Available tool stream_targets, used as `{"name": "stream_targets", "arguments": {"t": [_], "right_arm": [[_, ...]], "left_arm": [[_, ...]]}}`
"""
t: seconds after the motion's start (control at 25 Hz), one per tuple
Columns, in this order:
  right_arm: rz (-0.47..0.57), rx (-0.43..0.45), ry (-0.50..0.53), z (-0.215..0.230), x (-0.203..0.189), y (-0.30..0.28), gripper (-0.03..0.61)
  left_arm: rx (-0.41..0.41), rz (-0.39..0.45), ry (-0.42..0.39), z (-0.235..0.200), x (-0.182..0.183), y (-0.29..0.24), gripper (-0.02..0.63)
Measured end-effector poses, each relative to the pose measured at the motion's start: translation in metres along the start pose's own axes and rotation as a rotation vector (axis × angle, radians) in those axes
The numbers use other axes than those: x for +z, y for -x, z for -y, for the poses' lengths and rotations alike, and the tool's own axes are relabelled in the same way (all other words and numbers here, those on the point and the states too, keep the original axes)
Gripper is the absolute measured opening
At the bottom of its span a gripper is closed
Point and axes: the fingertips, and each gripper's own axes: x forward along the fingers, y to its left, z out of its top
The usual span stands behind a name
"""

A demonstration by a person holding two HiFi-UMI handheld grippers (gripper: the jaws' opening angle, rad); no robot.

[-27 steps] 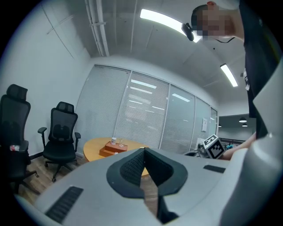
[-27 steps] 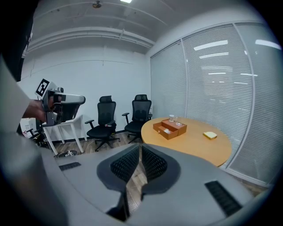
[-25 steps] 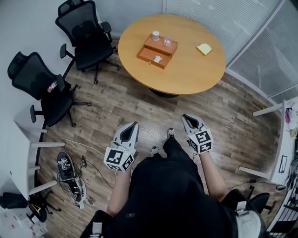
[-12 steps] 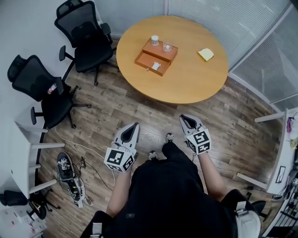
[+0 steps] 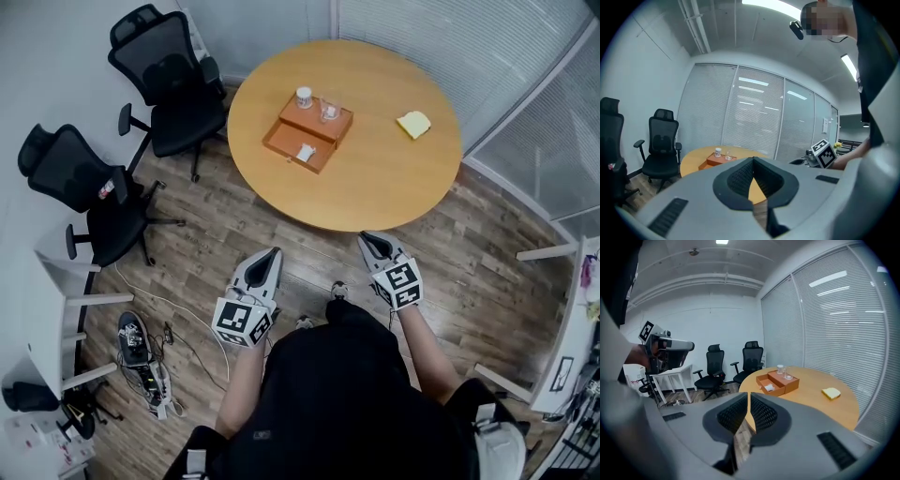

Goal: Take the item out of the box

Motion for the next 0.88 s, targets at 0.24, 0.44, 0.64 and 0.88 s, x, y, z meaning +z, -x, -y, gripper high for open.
{"name": "stream_targets", "arguments": {"t": [0.24, 0.44, 0.64, 0.88], "right_arm": [[-0.004, 0.039, -0.006, 0.028, 0.001, -0.013, 0.014], [-0.012, 0.084, 0.0, 0.04, -0.001, -0.028, 0.014], [-0.016, 0.117, 0.011, 0.052, 0.0, -0.043, 0.014], [-0.02, 0.149, 0.026, 0.057, 0.003, -0.055, 0.014]], "left_arm": [[0.035, -0.013, 0.007, 0.0, 0.002, -0.029, 0.006], [0.074, -0.023, 0.009, -0.005, 0.001, -0.043, 0.006], [0.106, -0.023, 0.013, -0.009, 0.001, -0.055, 0.006], [0.133, -0.021, 0.025, -0.013, -0.001, -0.063, 0.006]]}}
